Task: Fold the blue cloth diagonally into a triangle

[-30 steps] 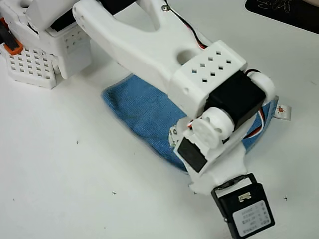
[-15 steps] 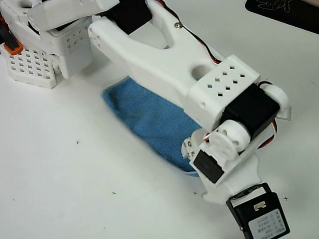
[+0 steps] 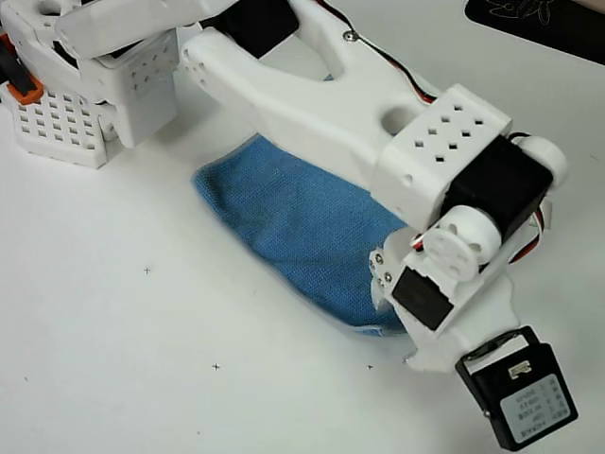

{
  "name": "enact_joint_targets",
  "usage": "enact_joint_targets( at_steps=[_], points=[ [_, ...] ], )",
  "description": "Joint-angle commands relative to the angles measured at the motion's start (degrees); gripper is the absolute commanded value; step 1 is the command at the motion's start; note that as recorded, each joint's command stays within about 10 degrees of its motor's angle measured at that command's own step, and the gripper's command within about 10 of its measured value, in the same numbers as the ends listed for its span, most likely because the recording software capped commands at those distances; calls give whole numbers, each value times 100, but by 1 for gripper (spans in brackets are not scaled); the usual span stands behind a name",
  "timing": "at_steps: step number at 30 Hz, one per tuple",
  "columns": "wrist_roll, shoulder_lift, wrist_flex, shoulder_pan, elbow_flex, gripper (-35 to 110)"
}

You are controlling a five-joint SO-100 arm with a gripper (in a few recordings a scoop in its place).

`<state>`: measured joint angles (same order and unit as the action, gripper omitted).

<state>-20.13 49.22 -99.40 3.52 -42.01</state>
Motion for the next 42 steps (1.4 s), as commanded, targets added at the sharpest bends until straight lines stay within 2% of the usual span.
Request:
enact_joint_targets(
  at_steps=[1,14,22,42],
  points=[
    [-26,290,-88,35,334,15],
    [-97,281,-79,53,9,13],
    [-220,290,-70,62,-35,1],
    [-88,896,-79,62,-404,0]
  ],
)
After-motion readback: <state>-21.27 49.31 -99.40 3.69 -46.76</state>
